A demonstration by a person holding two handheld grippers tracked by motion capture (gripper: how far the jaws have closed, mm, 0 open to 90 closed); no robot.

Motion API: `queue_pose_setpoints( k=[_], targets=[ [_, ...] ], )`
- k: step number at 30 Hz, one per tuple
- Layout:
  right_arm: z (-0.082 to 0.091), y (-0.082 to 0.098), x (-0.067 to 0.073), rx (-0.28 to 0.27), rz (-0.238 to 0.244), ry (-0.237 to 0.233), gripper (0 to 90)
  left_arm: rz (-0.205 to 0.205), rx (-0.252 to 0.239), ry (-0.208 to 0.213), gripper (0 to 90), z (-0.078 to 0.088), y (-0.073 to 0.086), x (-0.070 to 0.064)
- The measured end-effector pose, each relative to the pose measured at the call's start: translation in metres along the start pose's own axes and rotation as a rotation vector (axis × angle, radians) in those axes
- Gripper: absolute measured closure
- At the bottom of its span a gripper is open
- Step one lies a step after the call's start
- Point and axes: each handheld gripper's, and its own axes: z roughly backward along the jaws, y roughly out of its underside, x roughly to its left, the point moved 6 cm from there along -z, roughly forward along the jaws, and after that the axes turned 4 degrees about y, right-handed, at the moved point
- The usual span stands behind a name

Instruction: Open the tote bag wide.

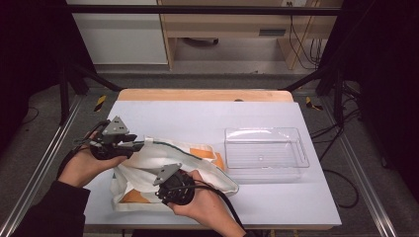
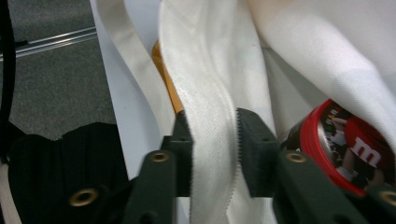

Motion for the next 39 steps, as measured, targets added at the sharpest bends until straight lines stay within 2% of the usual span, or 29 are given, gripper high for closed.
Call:
queue_pose_setpoints(
  k=[1, 2, 3, 5, 10, 12, 14, 18, 20, 22, 28, 32, 39],
  targets=[
    [0.000, 0.000, 0.000, 0.002, 0.000, 0.008, 78.4, -0.004, 0.009, -0.002, 67.9, -0.001, -0.002, 0.000],
    [0.002, 0.000, 0.000, -0.008, 0.007, 0.020, 84.4, -0.008, 0.022, 0.000, 76.2, -0.002, -0.003, 0.000],
    [0.002, 0.000, 0.000, -0.008, 0.007, 0.020, 84.4, -0.010, 0.026, -0.004, 76.2, -0.003, -0.005, 0.000],
    [0.007, 0.000, 0.004, -0.024, 0.009, 0.026, 85.5, -0.020, 0.043, -0.001, 86.9, -0.004, -0.009, 0.000],
    [0.022, -0.001, 0.017, -0.048, 0.035, 0.013, 86.1, 0.003, 0.010, 0.007, 88.7, 0.003, -0.024, 0.007],
    [0.026, -0.002, 0.019, -0.054, 0.043, 0.010, 86.1, 0.015, -0.011, -0.006, 88.8, 0.011, -0.033, 0.012],
    [0.036, -0.003, 0.029, -0.072, 0.058, -0.003, 86.2, 0.034, -0.045, -0.030, 88.9, 0.020, -0.045, 0.019],
    [0.044, -0.002, 0.038, -0.082, 0.081, -0.002, 86.2, 0.042, -0.079, -0.058, 89.0, 0.027, -0.057, 0.026],
    [0.051, 0.000, 0.039, -0.105, 0.076, 0.005, 86.3, 0.058, -0.087, -0.070, 89.0, 0.025, -0.062, 0.027],
    [0.052, 0.003, 0.037, -0.116, 0.063, 0.007, 86.4, 0.054, -0.082, -0.085, 89.1, 0.019, -0.063, 0.028],
    [0.031, 0.020, 0.026, -0.102, 0.005, -0.029, 86.5, 0.073, -0.098, -0.125, 89.1, -0.012, -0.055, 0.033],
    [0.011, 0.029, 0.026, -0.081, -0.019, -0.052, 86.5, 0.098, -0.112, -0.114, 89.1, -0.029, -0.043, 0.039],
    [-0.015, 0.044, 0.020, -0.028, -0.039, -0.056, 86.5, 0.148, -0.121, -0.102, 89.1, -0.049, -0.023, 0.043]
  ],
)
